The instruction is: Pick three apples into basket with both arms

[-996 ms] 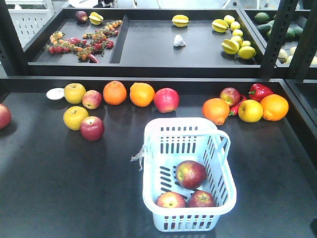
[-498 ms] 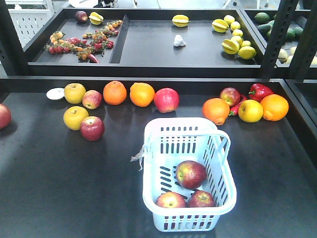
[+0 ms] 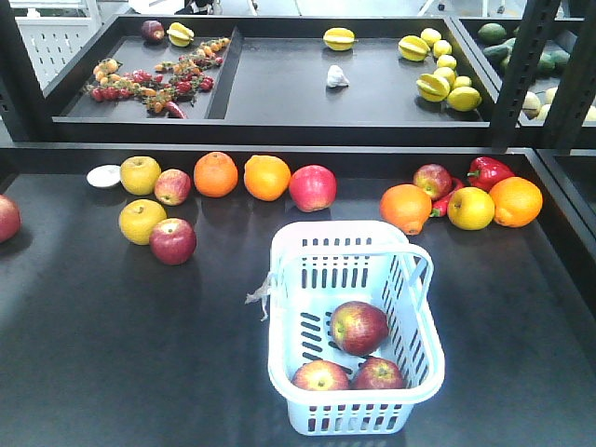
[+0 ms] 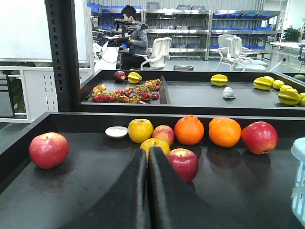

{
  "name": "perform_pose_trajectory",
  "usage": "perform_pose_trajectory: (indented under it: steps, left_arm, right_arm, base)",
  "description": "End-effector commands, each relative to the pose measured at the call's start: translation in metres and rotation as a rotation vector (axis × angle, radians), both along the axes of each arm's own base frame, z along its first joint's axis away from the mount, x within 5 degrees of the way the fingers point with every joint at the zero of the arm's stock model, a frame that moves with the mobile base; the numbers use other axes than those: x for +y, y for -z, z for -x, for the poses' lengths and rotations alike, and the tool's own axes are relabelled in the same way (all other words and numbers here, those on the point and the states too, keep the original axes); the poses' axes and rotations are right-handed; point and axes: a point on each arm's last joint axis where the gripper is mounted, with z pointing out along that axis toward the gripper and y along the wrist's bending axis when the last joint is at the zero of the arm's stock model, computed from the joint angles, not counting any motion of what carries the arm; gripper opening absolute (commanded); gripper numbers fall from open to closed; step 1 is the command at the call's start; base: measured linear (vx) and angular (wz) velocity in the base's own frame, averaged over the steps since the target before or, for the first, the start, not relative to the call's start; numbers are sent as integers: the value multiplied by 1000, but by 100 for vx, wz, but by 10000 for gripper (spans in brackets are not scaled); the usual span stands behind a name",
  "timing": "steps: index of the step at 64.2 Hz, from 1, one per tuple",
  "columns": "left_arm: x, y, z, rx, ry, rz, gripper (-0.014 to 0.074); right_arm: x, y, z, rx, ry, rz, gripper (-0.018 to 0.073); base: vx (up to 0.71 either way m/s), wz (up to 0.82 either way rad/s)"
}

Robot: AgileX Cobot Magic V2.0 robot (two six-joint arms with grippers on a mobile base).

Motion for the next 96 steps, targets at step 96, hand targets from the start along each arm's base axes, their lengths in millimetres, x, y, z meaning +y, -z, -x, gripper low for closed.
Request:
perform_pose_trajectory:
  steps: [96]
  left_arm:
    - [0, 2, 1, -65, -1, 17, -8]
  right_arm:
    - [-7, -2, 1, -55, 128, -71, -3]
  base:
    - [0, 0]
